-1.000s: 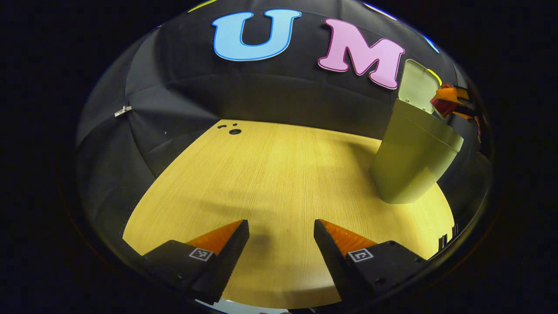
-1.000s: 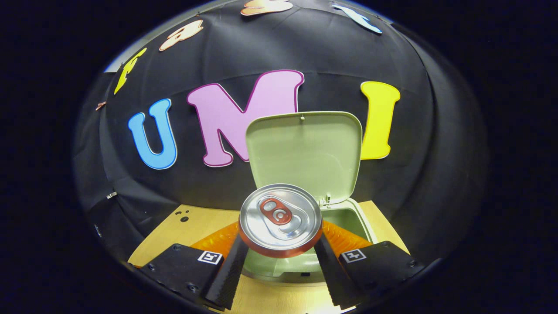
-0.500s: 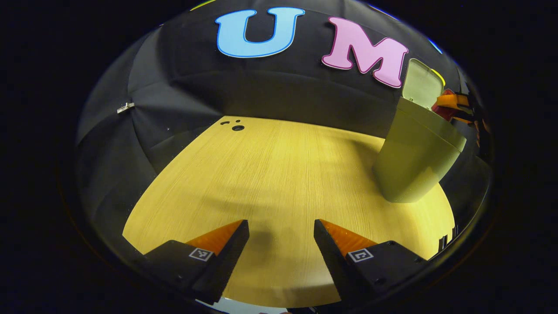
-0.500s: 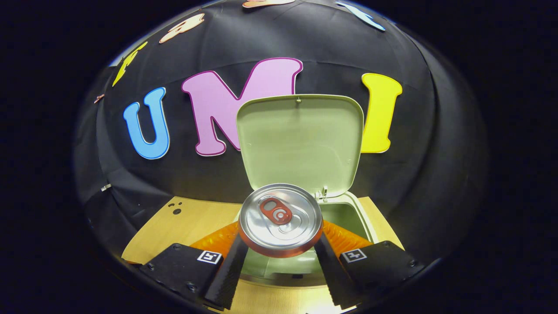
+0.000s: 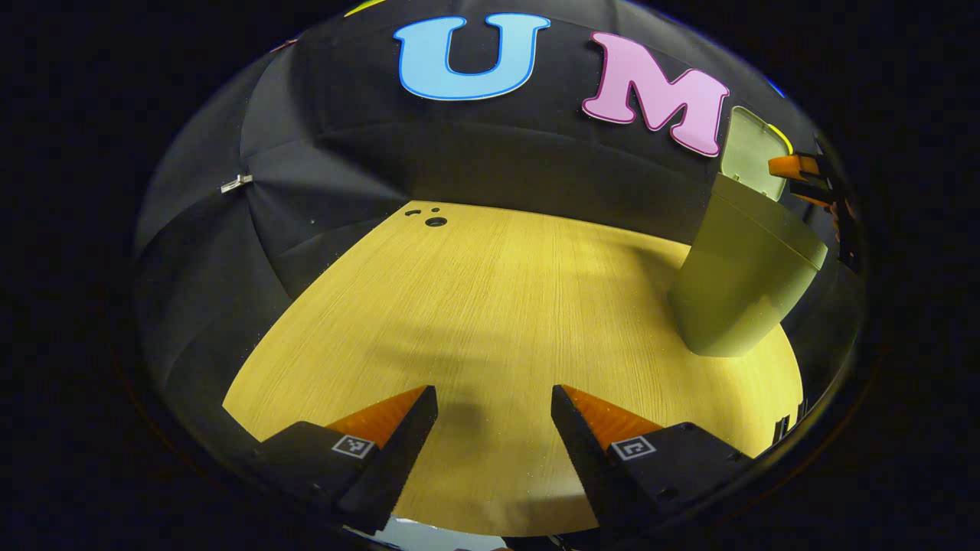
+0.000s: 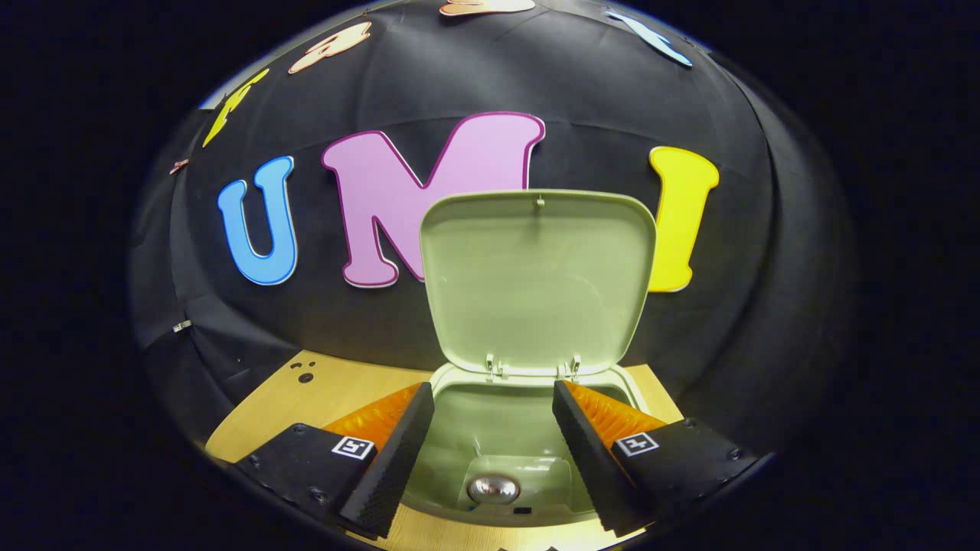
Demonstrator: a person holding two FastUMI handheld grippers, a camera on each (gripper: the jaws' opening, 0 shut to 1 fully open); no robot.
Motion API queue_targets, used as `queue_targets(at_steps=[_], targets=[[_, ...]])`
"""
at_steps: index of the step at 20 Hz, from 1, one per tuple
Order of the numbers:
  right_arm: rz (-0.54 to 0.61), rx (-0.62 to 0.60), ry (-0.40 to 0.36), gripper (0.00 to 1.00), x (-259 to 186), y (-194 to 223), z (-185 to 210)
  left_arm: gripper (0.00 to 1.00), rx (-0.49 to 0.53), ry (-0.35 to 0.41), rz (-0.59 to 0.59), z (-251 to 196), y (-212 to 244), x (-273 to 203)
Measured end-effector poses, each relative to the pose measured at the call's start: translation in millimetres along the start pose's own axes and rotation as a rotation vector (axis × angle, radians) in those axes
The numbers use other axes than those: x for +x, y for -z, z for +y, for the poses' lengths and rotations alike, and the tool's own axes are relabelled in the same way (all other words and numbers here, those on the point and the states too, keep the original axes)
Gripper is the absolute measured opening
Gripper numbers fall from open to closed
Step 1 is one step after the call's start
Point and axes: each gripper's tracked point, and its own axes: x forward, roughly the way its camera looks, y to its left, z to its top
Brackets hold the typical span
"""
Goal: Press the lid of the desktop garbage bin to open it, pick up the crumpled paper on the desktop and throw it into the bin, then pick up the pop can on the desktop and drop it into the bin, and finally close the garbage bin lid.
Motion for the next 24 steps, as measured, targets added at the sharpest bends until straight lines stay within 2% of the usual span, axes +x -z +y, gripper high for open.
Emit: queue_targets(at_steps=[9,12,19,24], targets=[[-0.187,-0.037,0.019,0.98,-4.0,-106.9,-11.2,0.96,-0.024,-0.01,0.006,2.0,5.9,0.7],[-0.227,-0.044,0.053,0.98,1.1,-133.0,-22.2,0.96,-0.035,-0.016,0.006,3.6,6.7,1.2],[-0.258,0.0,0.112,0.97,32.3,-172.0,-41.0,0.96,-0.059,-0.051,0.006,14.9,12.9,-3.6],[-0.21,0.027,0.132,0.98,56.0,-167.5,-47.8,0.96,-0.083,-0.072,0.001,20.5,16.5,-11.1]])
